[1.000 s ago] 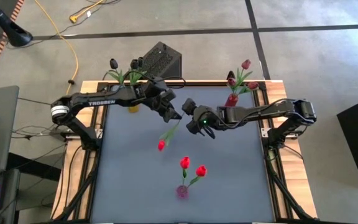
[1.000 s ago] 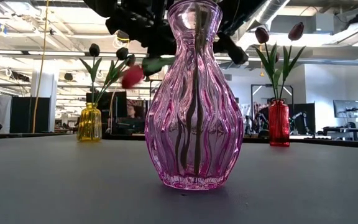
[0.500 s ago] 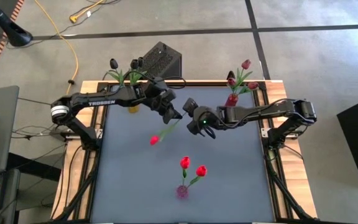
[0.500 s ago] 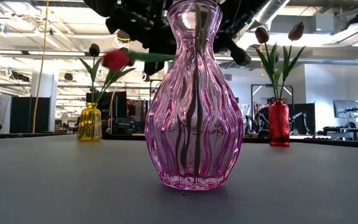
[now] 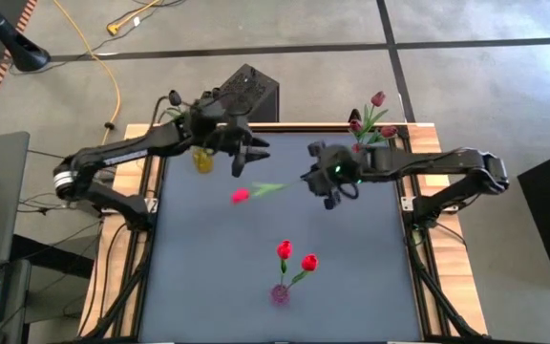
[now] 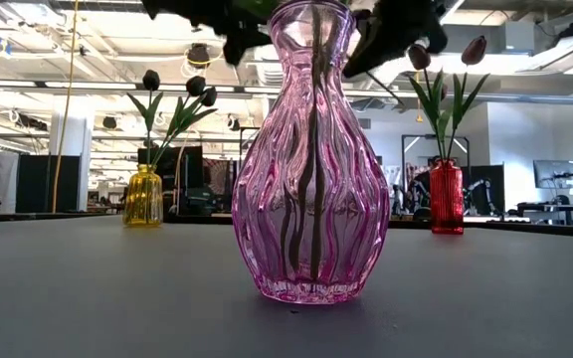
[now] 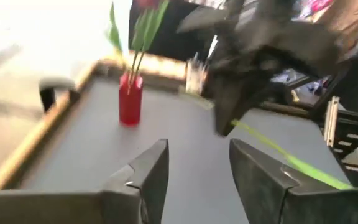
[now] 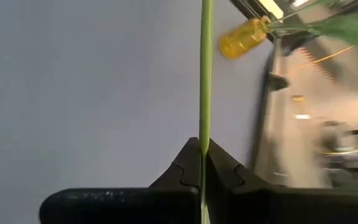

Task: Sort flowers into vase by color
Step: Put the red flower into the violet vase

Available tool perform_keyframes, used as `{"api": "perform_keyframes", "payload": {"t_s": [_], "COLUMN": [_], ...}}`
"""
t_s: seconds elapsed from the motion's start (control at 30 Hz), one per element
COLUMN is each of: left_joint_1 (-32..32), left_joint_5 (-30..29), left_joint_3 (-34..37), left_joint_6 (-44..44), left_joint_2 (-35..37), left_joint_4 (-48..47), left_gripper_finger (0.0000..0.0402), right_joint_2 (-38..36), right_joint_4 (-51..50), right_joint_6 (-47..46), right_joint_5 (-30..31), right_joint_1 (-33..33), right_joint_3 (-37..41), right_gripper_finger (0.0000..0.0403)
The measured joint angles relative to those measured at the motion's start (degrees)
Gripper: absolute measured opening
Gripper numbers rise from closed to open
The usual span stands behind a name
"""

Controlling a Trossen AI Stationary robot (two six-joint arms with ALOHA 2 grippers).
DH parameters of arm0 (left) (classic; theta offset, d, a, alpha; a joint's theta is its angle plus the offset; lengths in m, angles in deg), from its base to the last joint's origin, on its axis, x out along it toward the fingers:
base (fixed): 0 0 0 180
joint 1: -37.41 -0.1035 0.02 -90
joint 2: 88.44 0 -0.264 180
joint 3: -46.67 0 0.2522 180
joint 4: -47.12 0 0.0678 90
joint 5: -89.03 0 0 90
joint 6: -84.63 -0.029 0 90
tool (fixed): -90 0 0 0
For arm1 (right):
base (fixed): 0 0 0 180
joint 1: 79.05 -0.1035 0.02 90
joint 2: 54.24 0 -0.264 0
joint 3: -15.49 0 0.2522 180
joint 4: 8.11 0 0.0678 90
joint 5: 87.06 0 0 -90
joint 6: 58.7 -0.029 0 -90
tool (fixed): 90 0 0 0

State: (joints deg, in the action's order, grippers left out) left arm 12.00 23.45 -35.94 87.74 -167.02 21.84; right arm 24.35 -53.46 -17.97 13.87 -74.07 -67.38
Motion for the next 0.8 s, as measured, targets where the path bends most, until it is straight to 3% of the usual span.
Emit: {"api": "perform_keyframes", "payload": {"t_s": [0.17,0.3,0.5,0.63,0.8], "left_joint_1": [2.9,4.4,10.7,14.5,16.5], "left_joint_5": [-5.8,-7.2,-8.9,-13.4,-21.5], "left_joint_3": [6.5,16.3,28.0,29.6,28.0], "left_joint_6": [-2.5,-1.1,-3.0,-6.9,-6.7], "left_joint_2": [5.5,8.2,6.7,5.5,5.4], "left_joint_4": [10.0,25.1,50.4,57.2,57.9], "left_gripper_finger": [0.016,0.016,0.016,0.016,0.016], "right_joint_2": [-3.0,-2.7,-0.1,1.7,4.0], "right_joint_4": [1.4,7.3,17.6,21.6,24.0], "right_joint_6": [-10.5,-18.3,-27.9,-32.1,-32.4], "right_joint_5": [-19.0,-27.4,-28.5,-28.8,-28.8], "right_joint_1": [4.1,5.1,5.3,5.3,5.3], "right_joint_3": [0.0,0.0,0.0,0.0,0.0], "right_gripper_finger": [0.0025,0.0025,0.0025,0.0029,0.0025]}}
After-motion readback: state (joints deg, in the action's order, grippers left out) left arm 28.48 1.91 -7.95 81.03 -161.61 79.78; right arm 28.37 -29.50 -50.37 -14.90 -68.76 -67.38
